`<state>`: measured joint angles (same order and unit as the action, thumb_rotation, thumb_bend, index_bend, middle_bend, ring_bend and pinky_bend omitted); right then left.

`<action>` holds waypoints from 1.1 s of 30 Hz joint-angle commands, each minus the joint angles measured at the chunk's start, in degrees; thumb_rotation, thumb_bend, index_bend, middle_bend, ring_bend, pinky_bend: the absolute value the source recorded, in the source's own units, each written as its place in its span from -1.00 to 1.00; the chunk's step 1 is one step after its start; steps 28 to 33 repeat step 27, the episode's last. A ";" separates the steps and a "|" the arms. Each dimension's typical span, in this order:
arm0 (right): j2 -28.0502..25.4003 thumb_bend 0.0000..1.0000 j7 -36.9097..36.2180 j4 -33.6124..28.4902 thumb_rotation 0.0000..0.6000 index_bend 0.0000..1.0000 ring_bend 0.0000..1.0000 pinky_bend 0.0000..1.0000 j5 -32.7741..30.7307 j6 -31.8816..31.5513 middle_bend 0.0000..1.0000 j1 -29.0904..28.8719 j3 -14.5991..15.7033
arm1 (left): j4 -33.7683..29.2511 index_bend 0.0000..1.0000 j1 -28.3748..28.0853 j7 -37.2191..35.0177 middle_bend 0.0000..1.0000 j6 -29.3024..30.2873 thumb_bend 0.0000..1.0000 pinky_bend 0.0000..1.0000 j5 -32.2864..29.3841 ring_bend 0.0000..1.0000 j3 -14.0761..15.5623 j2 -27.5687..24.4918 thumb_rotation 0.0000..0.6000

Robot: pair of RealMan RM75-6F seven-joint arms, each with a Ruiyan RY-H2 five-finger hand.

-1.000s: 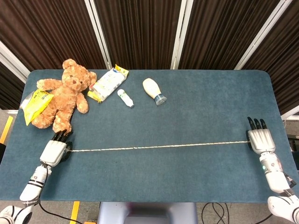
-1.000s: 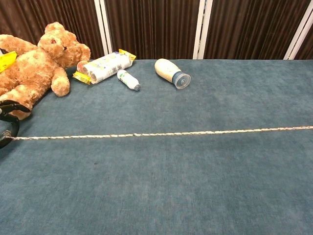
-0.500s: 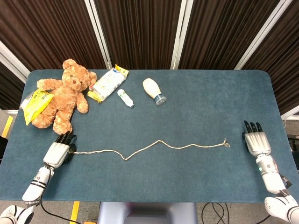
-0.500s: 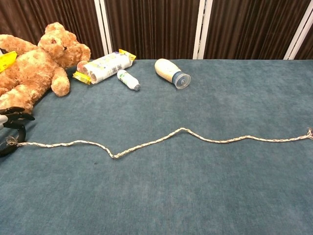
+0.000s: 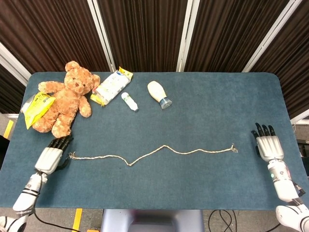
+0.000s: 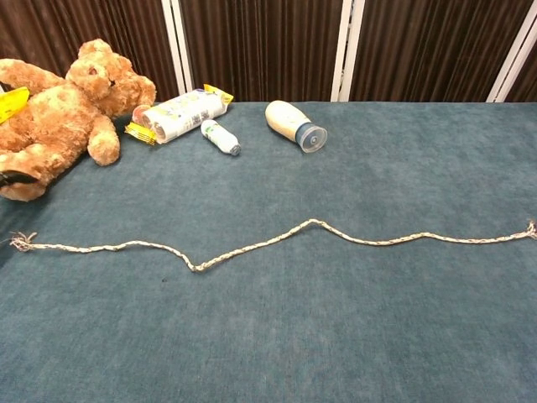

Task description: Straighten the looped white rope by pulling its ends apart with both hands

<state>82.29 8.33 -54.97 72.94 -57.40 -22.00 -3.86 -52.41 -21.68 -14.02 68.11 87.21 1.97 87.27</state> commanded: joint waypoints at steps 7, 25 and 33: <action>-9.88 -0.19 -5.68 -17.47 1.00 -1.00 -1.00 -1.00 9.30 -16.72 -1.00 6.74 1.95 | -14.60 -1.00 6.47 -2.82 -1.00 15.08 -0.22 -0.78 2.42 -1.00 -0.66 -11.53 1.00; -16.27 -0.20 -2.49 -31.53 1.00 -1.00 -1.00 -1.00 20.57 -37.93 -1.00 22.23 9.35 | -28.66 -1.00 19.67 5.18 -1.00 30.61 -0.26 -0.85 5.69 -1.00 2.67 -21.24 1.00; -16.36 -0.20 -2.69 -31.47 1.00 -1.00 -1.00 -1.00 20.71 -37.91 -1.00 22.37 9.09 | -29.02 -1.00 19.62 5.63 -1.00 29.79 -0.26 -0.85 5.63 -1.00 2.58 -21.39 1.00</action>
